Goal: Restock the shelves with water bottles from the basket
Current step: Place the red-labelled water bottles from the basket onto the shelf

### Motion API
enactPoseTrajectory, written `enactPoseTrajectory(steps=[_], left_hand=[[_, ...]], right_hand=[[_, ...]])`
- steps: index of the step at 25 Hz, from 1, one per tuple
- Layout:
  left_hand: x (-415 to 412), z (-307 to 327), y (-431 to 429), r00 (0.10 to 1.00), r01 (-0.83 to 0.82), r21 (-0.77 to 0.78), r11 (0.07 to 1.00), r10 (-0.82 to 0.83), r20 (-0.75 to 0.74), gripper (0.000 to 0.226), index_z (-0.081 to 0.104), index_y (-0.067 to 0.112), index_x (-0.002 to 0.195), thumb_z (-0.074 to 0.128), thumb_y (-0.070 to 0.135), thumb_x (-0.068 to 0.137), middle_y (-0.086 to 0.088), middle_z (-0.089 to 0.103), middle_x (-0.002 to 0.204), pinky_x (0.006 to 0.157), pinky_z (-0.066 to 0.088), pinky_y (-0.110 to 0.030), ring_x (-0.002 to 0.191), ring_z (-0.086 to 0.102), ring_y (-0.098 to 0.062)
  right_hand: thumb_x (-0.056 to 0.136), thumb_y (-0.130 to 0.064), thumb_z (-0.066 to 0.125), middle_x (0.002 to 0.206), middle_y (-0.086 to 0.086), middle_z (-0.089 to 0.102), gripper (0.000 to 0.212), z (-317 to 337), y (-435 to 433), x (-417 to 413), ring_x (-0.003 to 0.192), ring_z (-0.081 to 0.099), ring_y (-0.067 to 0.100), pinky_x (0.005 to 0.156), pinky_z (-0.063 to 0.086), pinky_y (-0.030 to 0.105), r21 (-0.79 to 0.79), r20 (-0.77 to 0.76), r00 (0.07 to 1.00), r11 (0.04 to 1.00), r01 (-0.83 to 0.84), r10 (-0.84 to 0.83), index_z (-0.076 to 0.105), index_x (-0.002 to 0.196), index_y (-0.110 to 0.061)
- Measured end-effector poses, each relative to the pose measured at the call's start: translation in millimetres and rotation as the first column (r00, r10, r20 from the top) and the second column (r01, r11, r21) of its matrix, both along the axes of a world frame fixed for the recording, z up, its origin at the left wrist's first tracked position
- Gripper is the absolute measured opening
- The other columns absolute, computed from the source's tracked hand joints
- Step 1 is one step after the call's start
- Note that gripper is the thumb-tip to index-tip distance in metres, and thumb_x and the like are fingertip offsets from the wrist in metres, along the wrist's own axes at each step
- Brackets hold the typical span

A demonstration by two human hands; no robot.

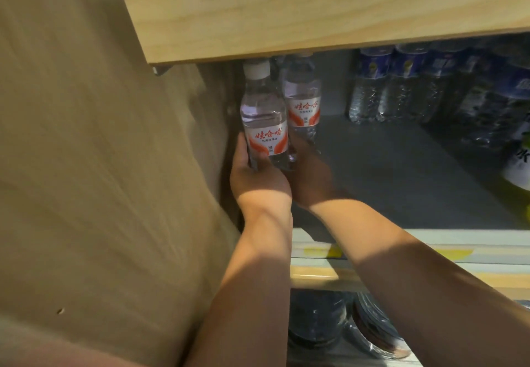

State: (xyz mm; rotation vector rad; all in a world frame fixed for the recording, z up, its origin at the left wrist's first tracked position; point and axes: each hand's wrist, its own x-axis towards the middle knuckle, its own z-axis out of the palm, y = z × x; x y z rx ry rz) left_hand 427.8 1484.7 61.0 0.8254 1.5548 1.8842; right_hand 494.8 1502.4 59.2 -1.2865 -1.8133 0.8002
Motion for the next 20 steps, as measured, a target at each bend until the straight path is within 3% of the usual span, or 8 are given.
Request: enactPoseTrajectory(steps=[2,4,8,10,13,15,17,20], left_hand=[[3,1,6,0.999,-0.004,0.000,1.000,0.004,0.048,0.048,0.042,0.008,0.142,0.042,-0.006,0.096,-0.007,0.053,0.140,0.086,0.037,-0.004,0.120,0.053,-0.008],[4,1,11,0.997,-0.079,0.002,0.997,0.079,-0.021,0.050,0.045,0.012,0.141,0.046,-0.006,0.094,-0.004,0.057,0.136,0.088,0.035,-0.006,0.116,0.053,-0.005],[4,-9,12,0.995,-0.097,0.036,0.995,0.098,-0.029,0.050,0.052,0.015,0.136,0.047,-0.007,0.091,-0.002,0.061,0.130,0.097,0.042,-0.016,0.115,0.055,-0.007],[1,-15,17,0.994,-0.105,0.009,0.994,0.105,-0.029,0.049,0.052,0.012,0.136,0.048,-0.006,0.091,-0.003,0.062,0.127,0.098,0.046,-0.020,0.114,0.059,-0.011],[0,-17,19,0.996,-0.085,-0.045,0.995,0.083,-0.043,0.050,0.051,0.012,0.137,0.050,-0.006,0.091,0.001,0.063,0.126,0.082,0.040,0.000,0.110,0.059,-0.006],[1,-18,18,0.989,-0.083,-0.103,0.991,0.068,-0.135,0.052,0.051,0.017,0.137,0.056,-0.002,0.089,0.001,0.063,0.128,0.083,0.037,-0.006,0.117,0.058,-0.012],[2,-21,20,0.981,-0.087,-0.140,0.986,0.060,-0.184,0.052,0.054,0.020,0.134,0.061,0.001,0.086,0.002,0.064,0.126,0.083,0.036,-0.010,0.116,0.059,-0.014],[3,-22,27,0.976,-0.115,-0.148,0.982,0.084,-0.200,0.050,0.056,0.019,0.131,0.062,0.004,0.084,-0.001,0.066,0.122,0.095,0.046,-0.027,0.114,0.061,-0.019]], right_hand=[[0.096,-0.019,0.052,0.118,0.001,0.057,0.040,-4,5,-4,0.110,0.054,0.015,0.091,0.044,0.012,-0.006,-0.084,0.996,1.000,0.016,-0.016,0.043,0.135,-0.015],[0.095,-0.020,0.055,0.112,0.000,0.060,0.036,-6,10,-7,0.108,0.058,0.019,0.095,0.047,0.030,-0.011,-0.125,0.991,0.999,0.039,-0.040,0.044,0.129,-0.017],[0.094,-0.022,0.058,0.092,-0.019,0.051,0.027,-5,19,-2,0.096,0.055,0.007,0.077,0.043,0.012,-0.035,-0.105,0.994,0.999,-0.002,-0.001,0.048,0.119,-0.028],[0.087,-0.021,0.067,0.089,-0.019,0.052,0.035,-9,20,10,0.089,0.057,0.006,0.081,0.048,0.018,-0.069,-0.012,1.000,0.997,-0.027,0.026,0.049,0.114,-0.034],[0.079,-0.018,0.073,0.099,-0.003,0.065,0.029,-14,28,36,0.100,0.064,0.023,0.092,0.050,0.035,-0.053,0.073,0.995,0.996,0.076,-0.072,0.055,0.094,-0.036],[0.078,-0.015,0.074,0.114,0.004,0.065,0.035,-10,31,51,0.107,0.061,0.025,0.089,0.044,0.027,-0.027,0.180,0.971,0.986,0.162,-0.155,0.057,0.108,-0.025],[0.073,-0.015,0.076,0.124,0.008,0.060,0.059,-6,38,53,0.114,0.057,0.029,0.096,0.045,0.033,-0.030,0.157,0.971,0.982,0.188,-0.181,0.049,0.125,-0.017],[0.061,-0.034,0.079,0.120,0.000,0.064,0.077,-13,46,43,0.110,0.062,0.025,0.096,0.049,0.044,-0.032,0.045,0.991,0.991,0.129,-0.128,0.044,0.130,-0.031]])
